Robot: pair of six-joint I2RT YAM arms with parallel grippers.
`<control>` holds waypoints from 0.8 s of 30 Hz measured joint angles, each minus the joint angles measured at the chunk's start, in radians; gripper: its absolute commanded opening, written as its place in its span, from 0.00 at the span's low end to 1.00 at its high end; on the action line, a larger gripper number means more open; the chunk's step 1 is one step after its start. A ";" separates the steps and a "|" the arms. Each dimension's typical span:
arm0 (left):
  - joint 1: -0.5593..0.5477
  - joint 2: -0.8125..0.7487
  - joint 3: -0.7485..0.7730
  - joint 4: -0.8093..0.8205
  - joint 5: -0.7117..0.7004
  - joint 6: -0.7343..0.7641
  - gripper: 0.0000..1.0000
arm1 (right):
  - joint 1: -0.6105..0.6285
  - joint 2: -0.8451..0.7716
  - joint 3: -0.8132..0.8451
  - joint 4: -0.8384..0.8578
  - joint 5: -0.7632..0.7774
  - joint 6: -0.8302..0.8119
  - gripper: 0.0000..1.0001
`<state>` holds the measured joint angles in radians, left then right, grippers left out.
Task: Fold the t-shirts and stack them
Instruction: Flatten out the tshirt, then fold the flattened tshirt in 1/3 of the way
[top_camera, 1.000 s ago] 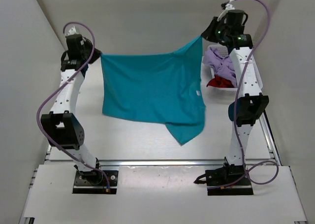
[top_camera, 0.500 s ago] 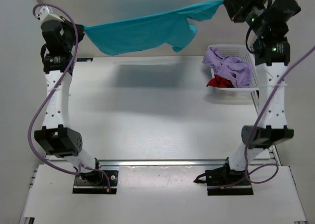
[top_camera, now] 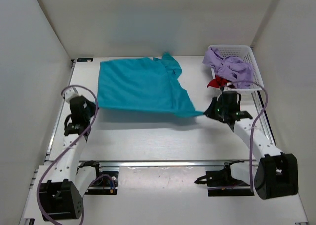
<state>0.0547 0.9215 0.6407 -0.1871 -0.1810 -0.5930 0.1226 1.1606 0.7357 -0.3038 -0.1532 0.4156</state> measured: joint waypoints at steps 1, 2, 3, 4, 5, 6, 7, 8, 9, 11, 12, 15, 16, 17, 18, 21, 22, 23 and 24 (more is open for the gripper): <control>0.016 -0.033 -0.083 0.001 0.012 -0.019 0.00 | 0.010 -0.033 -0.061 -0.007 0.000 0.013 0.00; 0.024 -0.047 -0.120 -0.005 0.016 -0.029 0.00 | 0.023 -0.071 -0.116 -0.008 0.001 0.030 0.00; 0.040 -0.077 -0.191 -0.019 0.036 -0.050 0.00 | 0.035 -0.098 -0.149 -0.010 0.005 0.044 0.00; 0.048 -0.092 -0.225 -0.032 0.044 -0.061 0.00 | 0.053 -0.130 -0.187 -0.011 0.009 0.058 0.00; 0.052 -0.102 -0.248 -0.040 0.053 -0.070 0.00 | 0.069 -0.162 -0.224 -0.010 0.010 0.074 0.00; 0.058 -0.114 -0.269 -0.054 0.064 -0.076 0.00 | 0.087 -0.191 -0.256 -0.015 0.007 0.089 0.00; 0.065 -0.125 -0.286 -0.064 0.079 -0.081 0.00 | 0.097 -0.211 -0.277 -0.024 0.006 0.101 0.00; 0.079 -0.141 -0.302 -0.075 0.103 -0.081 0.00 | 0.109 -0.242 -0.306 -0.035 0.002 0.114 0.00; 0.090 -0.153 -0.311 -0.083 0.121 -0.080 0.00 | 0.114 -0.275 -0.327 -0.051 -0.003 0.126 0.00; 0.130 -0.202 -0.336 -0.112 0.157 -0.072 0.00 | 0.121 -0.377 -0.369 -0.101 -0.013 0.150 0.01; 0.140 -0.220 -0.341 -0.128 0.166 -0.070 0.00 | 0.136 -0.446 -0.382 -0.132 -0.015 0.167 0.01; 0.148 -0.259 -0.340 -0.154 0.201 -0.069 0.00 | 0.200 -0.551 -0.373 -0.181 -0.016 0.209 0.00; 0.151 -0.259 -0.335 -0.158 0.222 -0.069 0.00 | 0.208 -0.553 -0.365 -0.185 -0.016 0.212 0.00; 0.154 -0.254 -0.325 -0.166 0.233 -0.070 0.00 | 0.214 -0.539 -0.345 -0.196 -0.020 0.211 0.00; 0.160 -0.243 -0.312 -0.171 0.245 -0.071 0.00 | 0.210 -0.510 -0.319 -0.202 -0.024 0.209 0.00; 0.183 -0.204 -0.246 -0.171 0.276 -0.078 0.00 | 0.168 -0.392 -0.222 -0.184 -0.033 0.193 0.00; 0.190 -0.192 -0.226 -0.162 0.283 -0.082 0.00 | 0.160 -0.348 -0.192 -0.173 -0.033 0.186 0.00; 0.197 -0.177 -0.207 -0.144 0.290 -0.085 0.00 | 0.151 -0.293 -0.157 -0.154 -0.032 0.175 0.00; 0.201 -0.168 -0.198 -0.132 0.296 -0.088 0.00 | 0.148 -0.238 -0.122 -0.147 -0.029 0.164 0.01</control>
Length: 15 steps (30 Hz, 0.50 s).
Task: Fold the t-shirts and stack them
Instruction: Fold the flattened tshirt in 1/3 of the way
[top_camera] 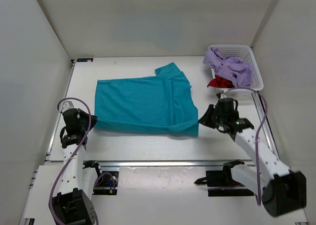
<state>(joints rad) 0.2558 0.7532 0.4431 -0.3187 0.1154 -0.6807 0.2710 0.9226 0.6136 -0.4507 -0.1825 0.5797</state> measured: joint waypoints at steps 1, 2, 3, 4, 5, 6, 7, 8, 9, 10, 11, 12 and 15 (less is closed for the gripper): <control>0.009 0.017 0.005 0.021 0.010 -0.007 0.00 | 0.000 0.066 0.041 0.013 0.004 -0.012 0.00; 0.021 0.040 0.006 0.045 0.018 -0.015 0.00 | 0.001 0.138 0.082 0.048 0.009 -0.026 0.00; 0.033 0.063 0.006 0.062 0.024 -0.023 0.00 | 0.001 0.193 0.114 0.062 0.011 -0.035 0.00; 0.042 0.085 0.006 0.072 0.028 -0.030 0.00 | -0.002 0.240 0.146 0.075 0.011 -0.043 0.00; 0.051 0.113 0.006 0.082 0.032 -0.040 0.00 | -0.003 0.302 0.187 0.087 0.013 -0.056 0.00; 0.060 0.137 0.006 0.095 0.033 -0.048 0.00 | -0.005 0.357 0.227 0.100 0.017 -0.067 0.00; 0.068 0.162 0.006 0.107 0.036 -0.057 0.00 | -0.008 0.398 0.260 0.110 0.019 -0.077 0.00; 0.072 0.193 0.006 0.124 0.037 -0.069 0.00 | -0.011 0.447 0.300 0.119 0.019 -0.087 0.00; 0.072 0.215 0.006 0.135 0.035 -0.079 0.00 | -0.013 0.498 0.344 0.123 0.020 -0.098 0.00; 0.071 0.235 0.006 0.146 0.033 -0.086 0.00 | -0.017 0.547 0.393 0.129 0.020 -0.109 0.00; 0.066 0.255 0.006 0.158 0.031 -0.095 0.00 | -0.018 0.587 0.430 0.135 0.020 -0.116 0.00; 0.059 0.277 0.006 0.172 0.027 -0.105 0.00 | -0.018 0.626 0.470 0.138 0.021 -0.124 0.00; 0.043 0.338 0.007 0.212 0.018 -0.126 0.00 | -0.021 0.733 0.578 0.142 0.019 -0.146 0.00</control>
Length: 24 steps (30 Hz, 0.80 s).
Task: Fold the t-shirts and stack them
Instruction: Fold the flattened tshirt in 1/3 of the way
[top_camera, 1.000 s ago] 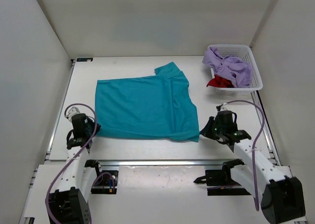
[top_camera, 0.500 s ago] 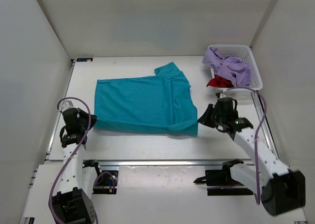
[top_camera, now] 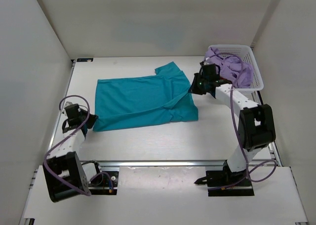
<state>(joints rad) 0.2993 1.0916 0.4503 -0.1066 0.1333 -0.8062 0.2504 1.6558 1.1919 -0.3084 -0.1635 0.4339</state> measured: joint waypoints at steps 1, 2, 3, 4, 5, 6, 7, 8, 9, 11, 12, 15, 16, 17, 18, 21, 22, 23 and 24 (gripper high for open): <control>-0.003 0.023 0.003 0.009 -0.003 -0.007 0.00 | -0.001 0.030 0.031 0.001 -0.001 -0.007 0.00; -0.008 0.049 0.009 0.018 -0.006 -0.010 0.00 | -0.002 0.057 0.056 0.003 -0.002 -0.014 0.00; -0.010 0.075 0.017 0.023 -0.013 -0.014 0.00 | -0.004 0.085 0.085 0.000 -0.002 -0.019 0.00; -0.013 0.098 0.025 0.028 -0.019 -0.016 0.00 | -0.005 0.112 0.114 -0.002 -0.003 -0.024 0.00; -0.019 0.131 0.039 0.034 -0.030 -0.019 0.04 | -0.005 0.146 0.151 -0.006 -0.004 -0.032 0.00; -0.020 0.138 0.042 0.035 -0.032 -0.019 0.07 | -0.005 0.166 0.171 -0.009 -0.006 -0.036 0.00; -0.020 0.156 0.050 0.040 -0.039 -0.021 0.13 | -0.006 0.196 0.204 -0.018 -0.006 -0.043 0.00; -0.020 0.169 0.057 0.043 -0.042 -0.019 0.16 | -0.007 0.219 0.230 -0.021 -0.009 -0.047 0.00; -0.020 0.182 0.063 0.050 -0.043 -0.021 0.24 | -0.007 0.245 0.258 -0.020 -0.011 -0.050 0.00; -0.014 0.196 0.067 0.061 -0.043 -0.020 0.41 | -0.009 0.283 0.297 -0.016 -0.016 -0.051 0.01; -0.010 0.196 0.067 0.063 -0.043 -0.021 0.47 | -0.009 0.299 0.312 -0.014 -0.019 -0.050 0.08; 0.011 0.181 0.069 0.055 -0.039 -0.011 0.58 | -0.008 0.327 0.363 -0.028 -0.014 -0.043 0.28; 0.017 0.168 0.069 0.050 -0.039 -0.006 0.58 | -0.004 0.327 0.369 -0.029 -0.013 -0.046 0.35; 0.024 0.143 0.069 0.035 -0.039 0.002 0.54 | -0.002 0.321 0.372 -0.030 -0.009 -0.045 0.38; 0.027 0.111 0.069 0.022 -0.040 0.006 0.47 | -0.002 0.313 0.371 -0.030 -0.005 -0.043 0.38; 0.019 -0.001 0.049 0.007 -0.039 0.030 0.42 | -0.005 0.225 0.256 0.030 -0.002 -0.021 0.29; 0.008 -0.048 0.030 0.004 -0.039 0.036 0.41 | -0.005 0.149 0.148 0.074 -0.006 -0.002 0.23; -0.002 -0.085 0.004 0.010 -0.033 0.037 0.41 | -0.007 0.084 0.062 0.093 -0.010 0.014 0.20; -0.007 -0.111 -0.026 0.014 -0.021 0.038 0.42 | -0.010 0.018 -0.030 0.120 -0.014 0.034 0.20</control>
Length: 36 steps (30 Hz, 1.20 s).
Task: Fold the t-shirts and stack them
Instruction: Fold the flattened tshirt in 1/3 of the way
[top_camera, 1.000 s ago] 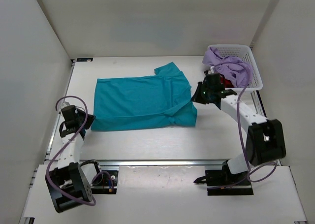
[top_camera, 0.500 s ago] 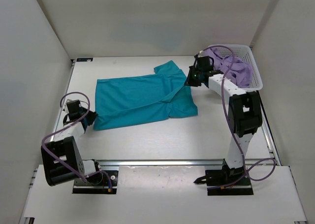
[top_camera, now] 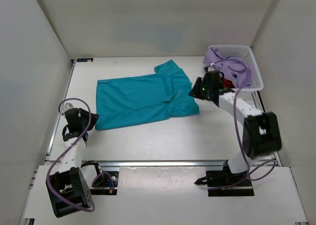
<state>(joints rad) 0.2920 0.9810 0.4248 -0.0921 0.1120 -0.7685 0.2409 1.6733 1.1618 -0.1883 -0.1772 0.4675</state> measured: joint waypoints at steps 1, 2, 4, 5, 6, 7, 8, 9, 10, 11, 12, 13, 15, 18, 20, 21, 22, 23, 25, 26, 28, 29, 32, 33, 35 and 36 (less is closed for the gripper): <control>0.000 -0.021 -0.039 0.000 0.018 -0.002 0.46 | -0.003 -0.072 -0.091 0.018 0.001 0.015 0.21; 0.001 -0.025 -0.063 -0.006 0.024 -0.003 0.47 | -0.008 -0.134 -0.173 0.035 0.000 0.026 0.22; 0.004 -0.014 -0.110 -0.030 0.031 -0.008 0.50 | -0.032 -0.230 -0.314 0.071 -0.006 0.047 0.28; 0.006 -0.006 -0.122 -0.042 0.034 -0.010 0.52 | -0.047 -0.248 -0.356 0.092 -0.010 0.051 0.32; 0.007 0.000 -0.126 -0.047 0.038 -0.014 0.53 | -0.066 -0.261 -0.399 0.116 -0.018 0.056 0.36; 0.007 0.003 -0.128 -0.047 0.043 -0.017 0.55 | -0.089 -0.267 -0.442 0.129 -0.023 0.061 0.37; 0.007 0.004 -0.129 -0.043 0.048 -0.022 0.55 | -0.109 -0.267 -0.471 0.142 -0.030 0.063 0.39; 0.007 0.004 -0.131 -0.035 0.053 -0.026 0.56 | -0.129 -0.266 -0.497 0.148 -0.036 0.065 0.40; 0.007 0.004 -0.137 -0.025 0.057 -0.029 0.55 | -0.147 -0.264 -0.517 0.149 -0.042 0.068 0.40; 0.007 0.004 -0.142 -0.018 0.059 -0.031 0.54 | -0.158 -0.259 -0.525 0.151 -0.045 0.068 0.40; 0.007 0.003 -0.153 -0.003 0.059 -0.036 0.53 | -0.161 -0.248 -0.525 0.157 -0.050 0.068 0.40; 0.007 0.004 -0.166 0.006 0.059 -0.040 0.50 | -0.161 -0.232 -0.525 0.175 -0.057 0.069 0.40; 0.007 0.011 -0.191 0.038 0.064 -0.056 0.47 | -0.161 -0.194 -0.524 0.211 -0.079 0.076 0.40; 0.011 0.053 -0.192 0.089 0.066 -0.071 0.41 | -0.164 -0.137 -0.521 0.263 -0.116 0.093 0.34; 0.011 0.091 -0.192 0.137 0.071 -0.079 0.39 | -0.164 -0.104 -0.505 0.293 -0.129 0.105 0.22; 0.010 0.102 -0.192 0.152 0.071 -0.083 0.36 | -0.164 -0.090 -0.498 0.301 -0.133 0.109 0.15; 0.008 0.115 -0.192 0.169 0.072 -0.087 0.29 | -0.163 -0.074 -0.490 0.309 -0.135 0.113 0.12; 0.006 0.129 -0.192 0.185 0.070 -0.092 0.20 | -0.163 -0.060 -0.484 0.315 -0.136 0.118 0.05; 0.004 0.162 -0.191 0.207 0.067 -0.097 0.03 | -0.161 -0.048 -0.478 0.320 -0.132 0.134 0.00; 0.002 0.169 -0.190 0.217 0.066 -0.101 0.01 | -0.160 -0.049 -0.478 0.320 -0.132 0.133 0.00; -0.001 0.189 -0.179 0.228 0.064 -0.101 0.00 | -0.158 -0.050 -0.478 0.320 -0.129 0.143 0.00; -0.002 0.199 -0.171 0.228 0.062 -0.100 0.00 | -0.159 -0.053 -0.480 0.320 -0.130 0.148 0.01; -0.008 0.218 -0.148 0.214 0.055 -0.085 0.00 | -0.168 -0.103 -0.523 0.323 -0.135 0.171 0.00; -0.012 0.219 -0.144 0.209 0.050 -0.081 0.00 | -0.172 -0.131 -0.547 0.327 -0.137 0.180 0.00; -0.024 0.218 -0.139 0.202 0.046 -0.075 0.00 | -0.180 -0.221 -0.618 0.319 -0.133 0.190 0.00; -0.029 0.217 -0.138 0.199 0.046 -0.072 0.00 | -0.184 -0.260 -0.646 0.311 -0.131 0.192 0.00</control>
<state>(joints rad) 0.2634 1.1984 0.2867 0.1070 0.1577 -0.8410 0.0566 1.4132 0.5159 0.1230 -0.3080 0.6590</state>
